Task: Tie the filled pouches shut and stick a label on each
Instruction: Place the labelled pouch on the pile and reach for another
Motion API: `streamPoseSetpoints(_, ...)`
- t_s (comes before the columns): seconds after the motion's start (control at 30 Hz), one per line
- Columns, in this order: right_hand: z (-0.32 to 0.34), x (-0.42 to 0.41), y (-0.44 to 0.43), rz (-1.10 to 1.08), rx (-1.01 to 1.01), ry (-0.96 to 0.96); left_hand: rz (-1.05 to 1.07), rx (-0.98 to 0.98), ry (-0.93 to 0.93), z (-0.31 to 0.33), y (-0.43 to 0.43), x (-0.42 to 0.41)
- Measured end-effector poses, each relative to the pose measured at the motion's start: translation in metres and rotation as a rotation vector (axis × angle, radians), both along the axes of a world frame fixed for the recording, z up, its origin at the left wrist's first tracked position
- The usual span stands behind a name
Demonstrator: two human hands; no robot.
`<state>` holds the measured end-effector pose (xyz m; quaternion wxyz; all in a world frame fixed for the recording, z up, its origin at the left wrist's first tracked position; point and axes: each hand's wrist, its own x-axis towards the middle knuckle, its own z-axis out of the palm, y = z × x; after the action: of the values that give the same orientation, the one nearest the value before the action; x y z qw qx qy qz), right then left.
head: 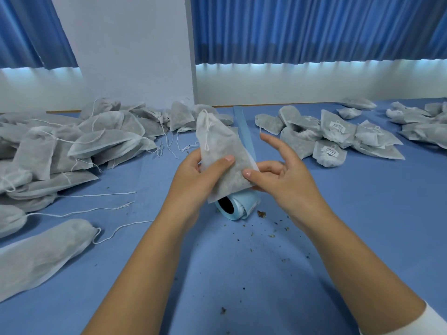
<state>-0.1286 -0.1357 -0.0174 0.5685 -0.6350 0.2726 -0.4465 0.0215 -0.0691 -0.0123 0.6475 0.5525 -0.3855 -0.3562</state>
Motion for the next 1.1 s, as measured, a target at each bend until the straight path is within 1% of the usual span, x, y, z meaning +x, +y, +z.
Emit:
streamPoseSetpoints(0.13, -0.001, 0.000, -0.002, -0.006, -0.006, 0.026, 0.008, 0.046, 0.139, 0.002, -0.003, 0.002)
streamPoseSetpoints(0.23, -0.003, 0.000, -0.002, -0.004, -0.018, 0.054, 0.125, 0.088, 0.103, 0.003, -0.005, 0.004)
streamPoseSetpoints(0.3, -0.004, 0.000, -0.002, 0.005, -0.020, 0.062, 0.165, 0.090, 0.056, 0.002, -0.004, 0.002)
streamPoseSetpoints(0.37, -0.004, 0.001, -0.002, 0.005, -0.021, 0.064, 0.145, 0.079, 0.012, 0.001, -0.002, 0.000)
streamPoseSetpoints(0.47, -0.004, 0.000, -0.002, -0.001, -0.025, 0.053, 0.121, 0.056, 0.013, 0.001, 0.000, -0.002)
streamPoseSetpoints(0.53, -0.004, 0.000, -0.002, 0.004, -0.029, 0.034, 0.101, 0.049, 0.047, 0.001, 0.000, -0.002)
streamPoseSetpoints(0.63, -0.003, -0.001, -0.002, 0.011, -0.032, 0.007, 0.016, 0.049, 0.134, 0.000, 0.001, -0.002)
streamPoseSetpoints(0.7, -0.003, 0.000, -0.001, -0.030, -0.049, 0.015, 0.006, 0.038, 0.160, -0.001, 0.001, -0.002)
streamPoseSetpoints(0.73, -0.004, 0.001, 0.000, -0.084, -0.089, 0.044, 0.035, 0.031, 0.134, -0.001, 0.001, -0.002)
streamPoseSetpoints(0.77, -0.004, 0.002, 0.000, -0.148, -0.145, 0.081, 0.079, 0.023, 0.062, -0.002, 0.001, -0.002)
streamPoseSetpoints(0.83, -0.004, 0.003, 0.003, -0.234, -0.230, 0.086, 0.159, -0.002, -0.156, -0.004, 0.000, -0.003)
streamPoseSetpoints(0.9, -0.004, 0.005, 0.005, -0.228, -0.264, 0.016, 0.193, -0.037, -0.317, -0.007, 0.000, -0.006)
streamPoseSetpoints(1.0, -0.004, 0.008, 0.010, -0.166, -0.265, -0.070, 0.164, -0.067, -0.463, -0.010, -0.001, -0.012)
streamPoseSetpoints(1.1, -0.006, 0.010, 0.011, -0.179, -0.256, -0.091, 0.128, -0.078, -0.537, -0.014, 0.000, -0.017)
